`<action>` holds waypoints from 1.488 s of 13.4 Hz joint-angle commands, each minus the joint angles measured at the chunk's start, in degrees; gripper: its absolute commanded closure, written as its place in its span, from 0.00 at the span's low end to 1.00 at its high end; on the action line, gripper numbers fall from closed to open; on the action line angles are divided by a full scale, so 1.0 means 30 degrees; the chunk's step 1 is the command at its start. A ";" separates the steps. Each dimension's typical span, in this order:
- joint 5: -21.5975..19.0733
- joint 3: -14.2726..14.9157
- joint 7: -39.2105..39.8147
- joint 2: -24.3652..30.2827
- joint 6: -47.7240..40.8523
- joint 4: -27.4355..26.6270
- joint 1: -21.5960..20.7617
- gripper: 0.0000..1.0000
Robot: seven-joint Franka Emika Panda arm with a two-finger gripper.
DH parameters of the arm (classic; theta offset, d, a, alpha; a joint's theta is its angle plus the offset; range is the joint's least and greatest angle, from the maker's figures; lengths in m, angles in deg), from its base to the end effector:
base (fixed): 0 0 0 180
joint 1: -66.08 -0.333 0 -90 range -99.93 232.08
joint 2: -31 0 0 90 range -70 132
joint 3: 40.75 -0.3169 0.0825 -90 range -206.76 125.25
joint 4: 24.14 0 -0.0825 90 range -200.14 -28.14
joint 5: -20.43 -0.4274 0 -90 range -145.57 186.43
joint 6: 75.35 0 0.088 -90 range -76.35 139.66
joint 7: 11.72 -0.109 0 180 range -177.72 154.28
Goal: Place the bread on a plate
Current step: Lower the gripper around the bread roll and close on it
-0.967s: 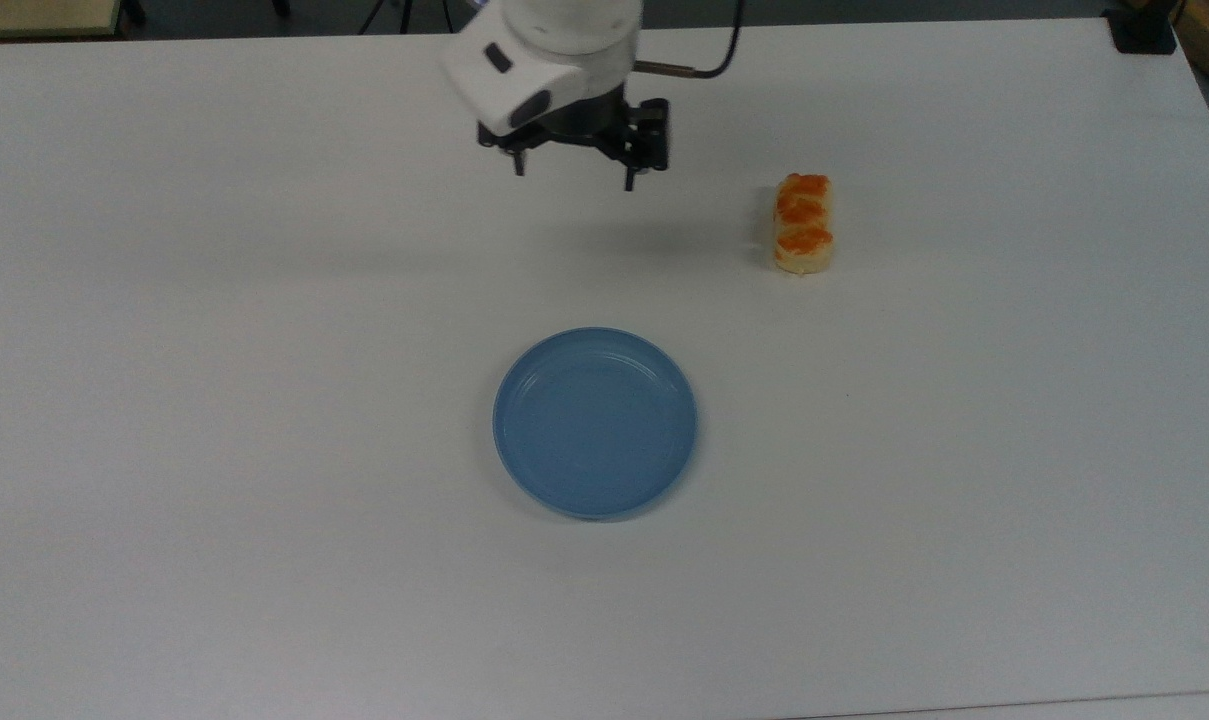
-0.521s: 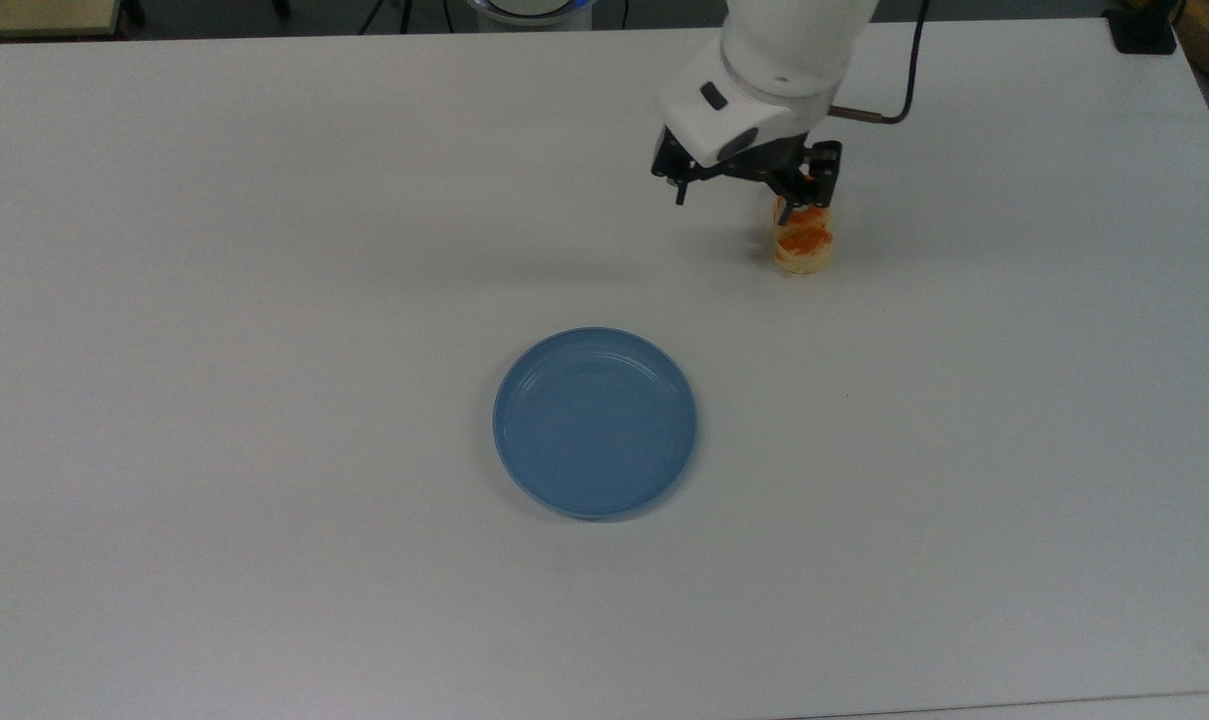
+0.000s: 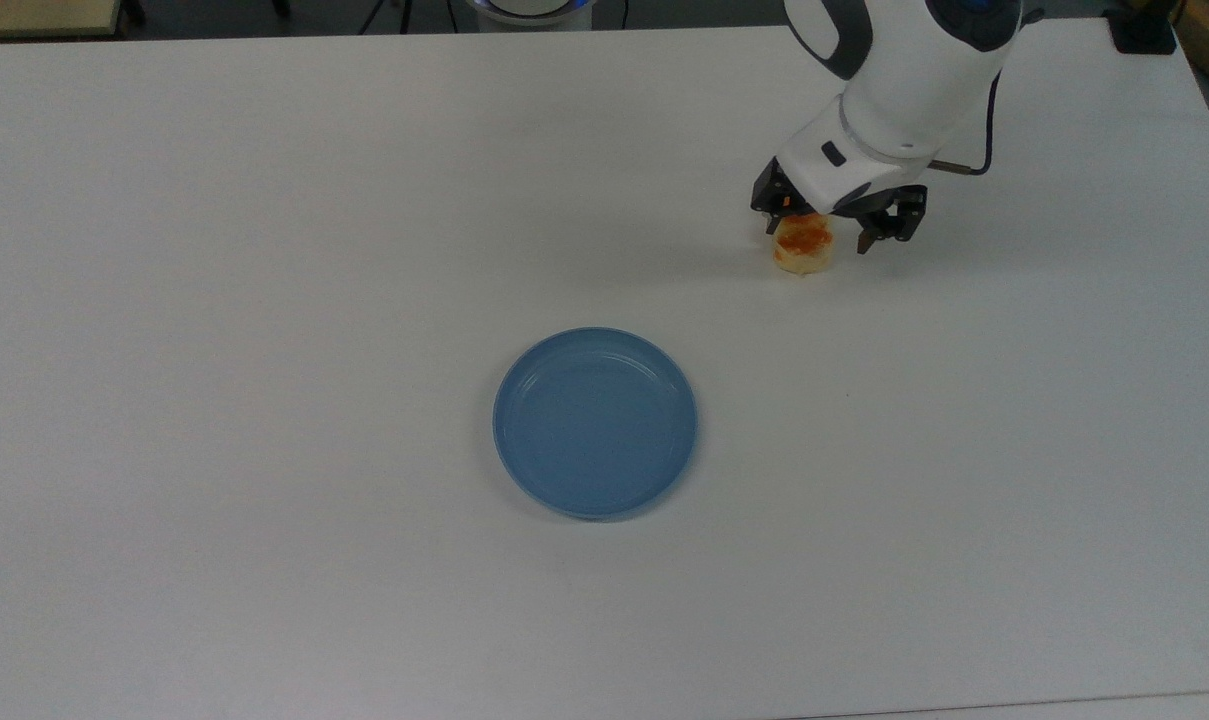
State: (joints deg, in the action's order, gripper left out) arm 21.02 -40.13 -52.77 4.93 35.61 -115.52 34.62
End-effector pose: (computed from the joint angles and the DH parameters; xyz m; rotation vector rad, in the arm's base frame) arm 0.6060 0.3619 0.3394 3.0495 -0.2647 -0.1277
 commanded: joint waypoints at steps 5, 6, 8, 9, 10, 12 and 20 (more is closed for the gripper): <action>0.0095 -0.0382 -0.0438 -0.0479 0.0486 -0.1588 -0.1147 0.00; 0.0095 -0.0382 -0.0409 -0.0479 0.0486 -0.1765 -0.1089 0.04; 0.0094 -0.0382 -0.0234 -0.0420 0.0457 -0.2088 -0.1030 0.11; 0.0095 -0.0382 -0.0030 -0.0362 0.0399 -0.2321 -0.1001 0.21; 0.0066 -0.0382 0.0465 -0.0303 0.0311 -0.2410 -0.1000 0.44; 0.0065 -0.0382 0.1140 -0.0012 0.0194 -0.2411 -0.0884 0.76; -0.0110 -0.0353 0.2403 0.2038 -0.2850 -0.2148 -0.0708 0.91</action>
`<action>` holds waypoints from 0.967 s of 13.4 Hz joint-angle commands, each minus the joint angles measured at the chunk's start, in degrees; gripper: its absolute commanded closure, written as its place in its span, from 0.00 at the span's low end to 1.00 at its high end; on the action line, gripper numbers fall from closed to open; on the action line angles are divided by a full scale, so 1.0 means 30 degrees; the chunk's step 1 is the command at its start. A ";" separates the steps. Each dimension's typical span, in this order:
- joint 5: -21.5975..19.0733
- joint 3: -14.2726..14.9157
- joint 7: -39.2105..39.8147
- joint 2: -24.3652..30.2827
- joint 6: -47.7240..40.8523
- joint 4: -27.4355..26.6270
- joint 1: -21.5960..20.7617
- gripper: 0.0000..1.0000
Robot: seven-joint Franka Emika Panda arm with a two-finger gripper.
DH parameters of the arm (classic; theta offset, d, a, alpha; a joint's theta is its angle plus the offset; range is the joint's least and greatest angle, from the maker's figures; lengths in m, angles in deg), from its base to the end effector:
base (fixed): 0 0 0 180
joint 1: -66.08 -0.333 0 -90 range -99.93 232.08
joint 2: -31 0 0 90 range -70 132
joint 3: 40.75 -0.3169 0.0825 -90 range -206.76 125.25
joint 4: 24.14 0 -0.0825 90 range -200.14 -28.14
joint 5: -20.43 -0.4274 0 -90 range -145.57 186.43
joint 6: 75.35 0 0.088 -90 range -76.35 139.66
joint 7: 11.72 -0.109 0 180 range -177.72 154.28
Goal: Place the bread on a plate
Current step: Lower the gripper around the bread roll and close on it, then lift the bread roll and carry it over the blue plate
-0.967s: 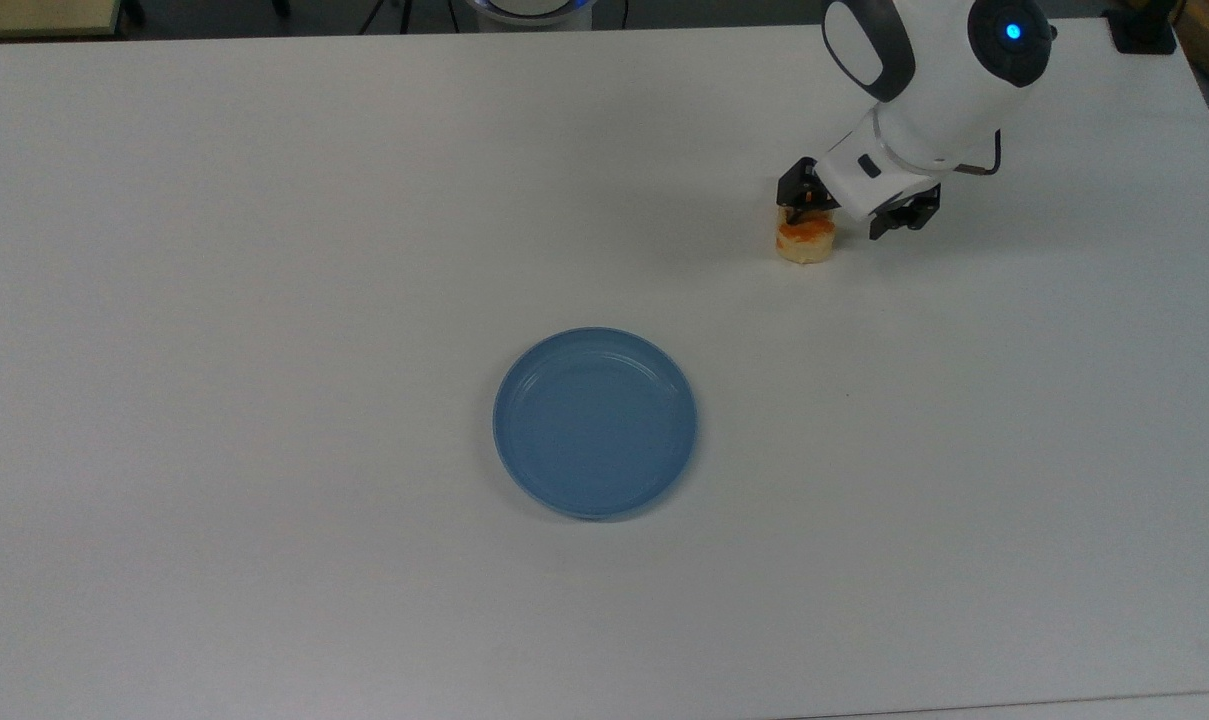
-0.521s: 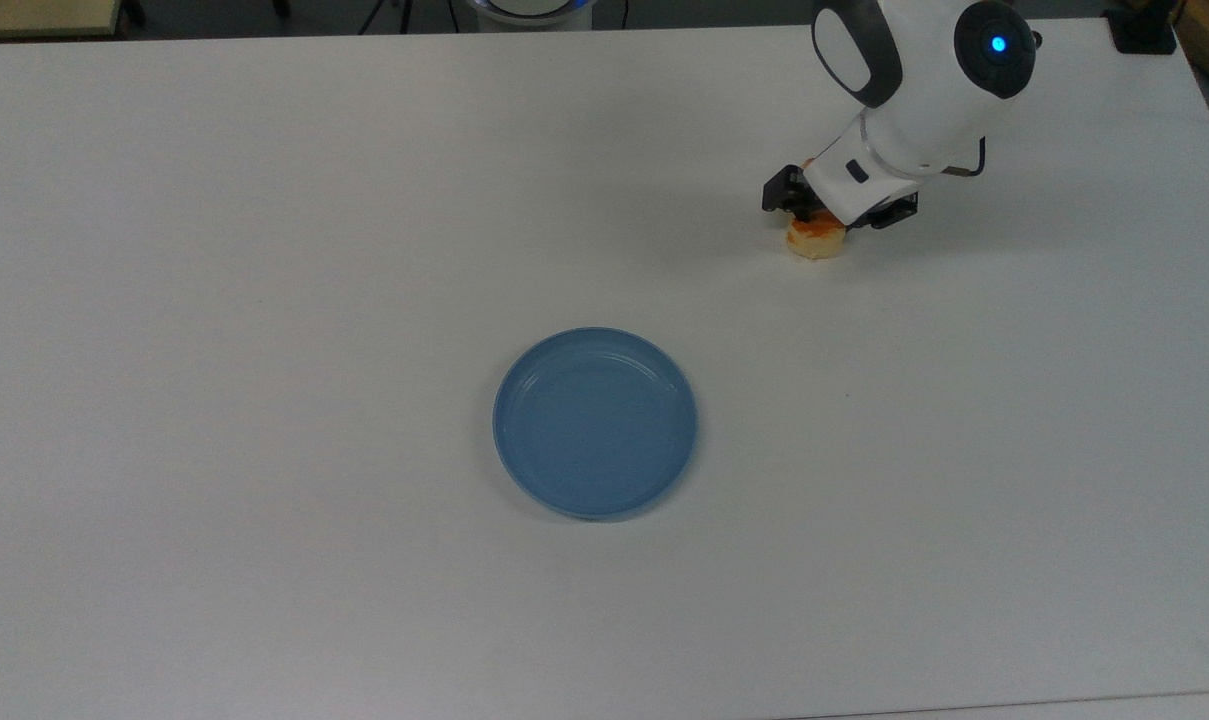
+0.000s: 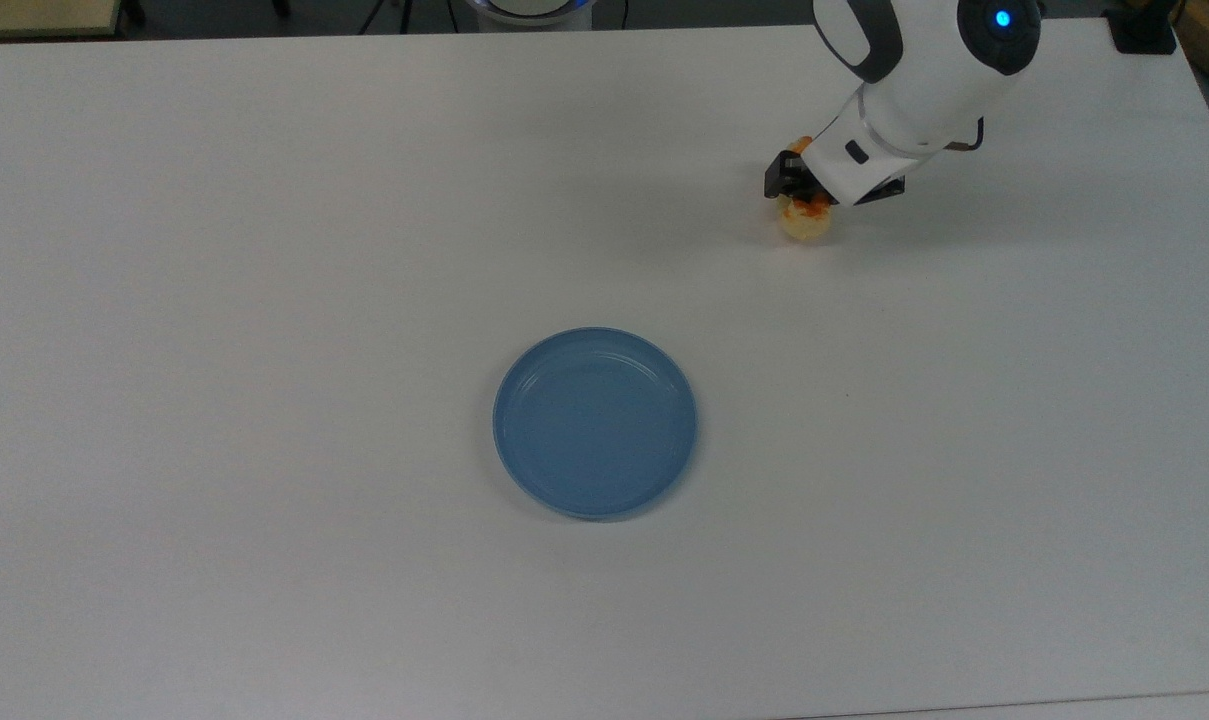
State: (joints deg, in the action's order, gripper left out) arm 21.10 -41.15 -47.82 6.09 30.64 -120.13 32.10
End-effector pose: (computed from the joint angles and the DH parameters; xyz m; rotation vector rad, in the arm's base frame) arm 0.5573 0.3797 0.3090 2.9690 -0.0380 -0.3106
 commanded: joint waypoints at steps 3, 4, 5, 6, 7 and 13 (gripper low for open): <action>-0.0721 0.0394 0.2038 0.2910 -0.3387 0.1053 0.0981 0.91; -0.1071 0.1150 0.2856 0.3116 -0.4469 0.2133 0.1361 0.91; -0.1306 0.1883 0.3386 0.3118 -0.4827 0.2840 0.1480 0.91; -0.1512 0.2644 0.3885 0.3118 -0.4947 0.3456 0.1540 0.90; -0.1746 0.3319 0.4412 0.3118 -0.4977 0.3898 0.1888 0.90; -0.1690 0.5549 0.7198 0.2768 -0.3461 0.4839 0.4262 0.87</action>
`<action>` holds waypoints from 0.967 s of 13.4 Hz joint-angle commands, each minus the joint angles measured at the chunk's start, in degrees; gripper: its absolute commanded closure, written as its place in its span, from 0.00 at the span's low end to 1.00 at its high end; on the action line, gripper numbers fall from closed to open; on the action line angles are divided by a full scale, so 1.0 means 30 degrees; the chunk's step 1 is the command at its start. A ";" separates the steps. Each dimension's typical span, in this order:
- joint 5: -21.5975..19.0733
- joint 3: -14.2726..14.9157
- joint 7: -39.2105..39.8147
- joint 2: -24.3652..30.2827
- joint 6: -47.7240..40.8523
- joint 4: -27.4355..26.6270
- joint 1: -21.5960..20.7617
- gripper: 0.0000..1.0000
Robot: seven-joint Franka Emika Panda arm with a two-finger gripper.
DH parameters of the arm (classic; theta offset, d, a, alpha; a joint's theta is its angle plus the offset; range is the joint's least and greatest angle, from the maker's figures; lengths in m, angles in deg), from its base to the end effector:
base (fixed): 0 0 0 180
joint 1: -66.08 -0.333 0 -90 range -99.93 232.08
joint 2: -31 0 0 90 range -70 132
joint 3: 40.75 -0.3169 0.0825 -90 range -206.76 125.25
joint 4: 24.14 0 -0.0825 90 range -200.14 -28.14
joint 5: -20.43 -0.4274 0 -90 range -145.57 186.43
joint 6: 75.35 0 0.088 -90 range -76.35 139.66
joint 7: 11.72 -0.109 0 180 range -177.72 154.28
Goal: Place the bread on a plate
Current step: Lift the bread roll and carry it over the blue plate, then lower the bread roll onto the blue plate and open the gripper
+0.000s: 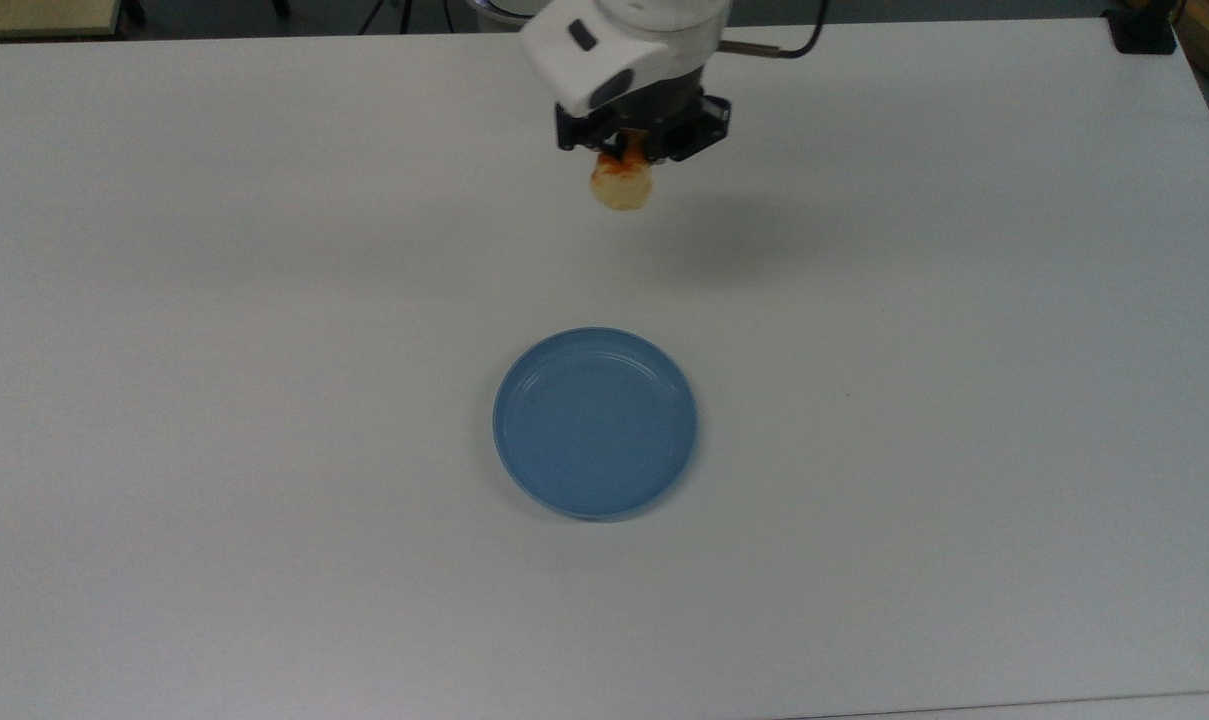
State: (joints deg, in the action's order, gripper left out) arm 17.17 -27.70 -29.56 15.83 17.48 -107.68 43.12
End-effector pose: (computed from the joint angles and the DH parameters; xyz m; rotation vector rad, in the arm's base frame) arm 0.6587 0.1376 0.5205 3.1051 -0.2163 -0.1439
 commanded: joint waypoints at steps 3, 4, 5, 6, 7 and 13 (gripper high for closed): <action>-0.0348 0.1331 0.1113 -0.1675 0.3589 0.0688 0.1671 0.86; -0.0348 0.1331 0.1084 -0.1999 0.4150 0.0688 0.1733 0.86; -0.0319 0.1331 0.1026 -0.2582 0.4765 0.0659 0.1762 0.85; -0.0319 0.1360 0.0967 -0.3342 0.5322 0.0630 0.1734 0.83; -0.0348 0.1332 0.0590 -0.4104 0.6024 0.0630 0.1646 0.81; -0.0231 0.1068 -0.3571 -0.6278 0.9748 0.0600 0.0504 0.67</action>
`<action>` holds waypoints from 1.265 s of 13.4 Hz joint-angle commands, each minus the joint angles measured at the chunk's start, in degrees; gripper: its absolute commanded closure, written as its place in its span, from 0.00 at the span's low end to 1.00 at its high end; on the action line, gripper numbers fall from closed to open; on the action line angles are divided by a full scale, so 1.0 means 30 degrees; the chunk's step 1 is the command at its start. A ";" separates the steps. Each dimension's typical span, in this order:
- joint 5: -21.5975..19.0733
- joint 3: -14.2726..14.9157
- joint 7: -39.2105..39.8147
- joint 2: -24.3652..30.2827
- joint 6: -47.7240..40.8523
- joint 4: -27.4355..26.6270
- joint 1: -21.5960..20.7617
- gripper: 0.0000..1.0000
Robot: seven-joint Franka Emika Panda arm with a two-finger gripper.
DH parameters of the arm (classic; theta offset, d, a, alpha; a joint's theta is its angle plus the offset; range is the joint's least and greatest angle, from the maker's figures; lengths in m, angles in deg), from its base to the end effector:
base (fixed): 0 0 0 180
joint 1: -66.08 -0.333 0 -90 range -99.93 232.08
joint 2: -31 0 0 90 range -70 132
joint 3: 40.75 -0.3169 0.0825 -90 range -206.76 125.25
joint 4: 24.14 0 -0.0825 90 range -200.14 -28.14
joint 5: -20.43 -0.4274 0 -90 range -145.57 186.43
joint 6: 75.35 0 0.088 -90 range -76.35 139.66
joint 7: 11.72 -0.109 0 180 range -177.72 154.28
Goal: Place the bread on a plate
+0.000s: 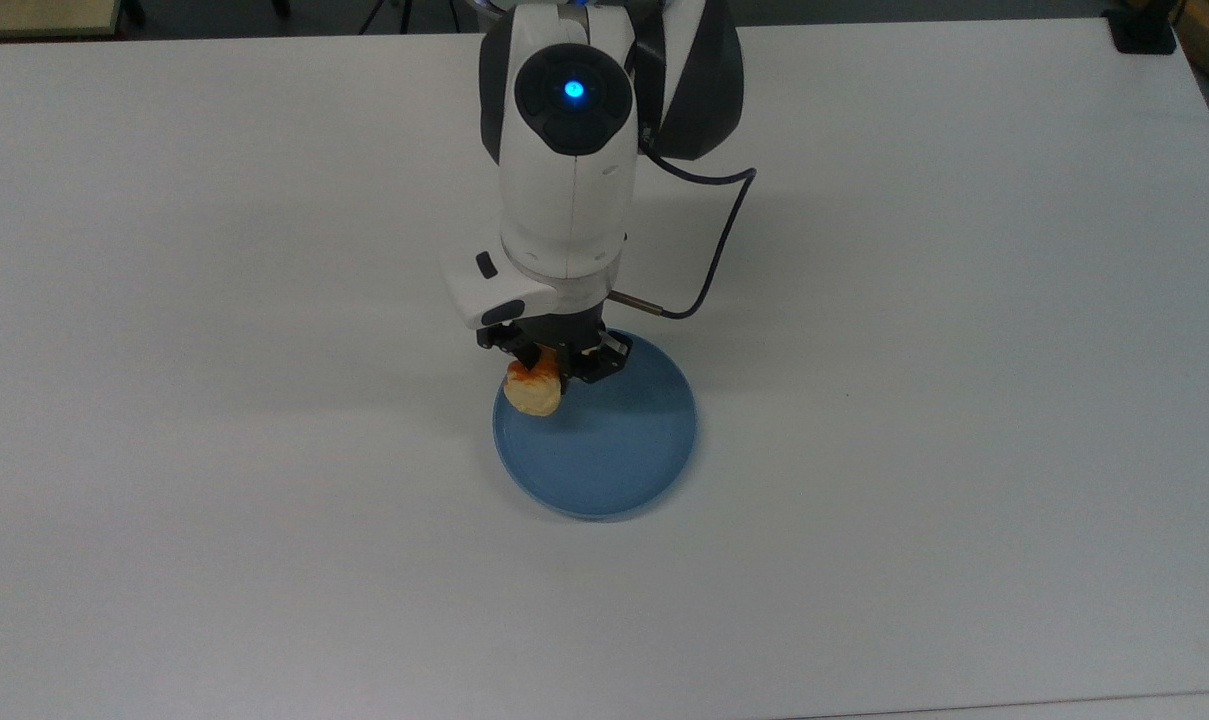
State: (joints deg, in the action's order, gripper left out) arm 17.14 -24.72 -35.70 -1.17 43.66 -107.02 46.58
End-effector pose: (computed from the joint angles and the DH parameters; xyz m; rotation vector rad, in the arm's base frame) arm 0.7510 0.0840 0.3611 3.0237 -0.5128 0.1693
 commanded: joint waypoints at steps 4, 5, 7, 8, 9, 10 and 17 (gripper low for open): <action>-0.0134 0.0077 -0.2465 -0.1579 0.1785 0.0380 -0.0912 0.00; -0.0105 0.0106 -0.2436 -0.1551 0.1816 0.0380 -0.0943 0.00; -0.0076 0.0135 -0.2436 -0.1173 0.1699 0.0438 -0.0943 0.00; -0.0105 0.0252 -0.2407 -0.0532 0.1554 0.0439 -0.0943 0.00; -0.0134 0.0282 -0.2407 0.0025 0.1494 0.0381 -0.0914 0.00; -0.0134 0.0282 -0.2349 0.0611 0.0856 0.0351 -0.0885 0.00; -0.0281 0.0048 0.3503 0.5123 -0.6968 0.0292 0.1191 0.00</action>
State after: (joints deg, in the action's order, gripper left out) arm 17.18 -23.93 -34.37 7.97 28.86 -103.96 46.50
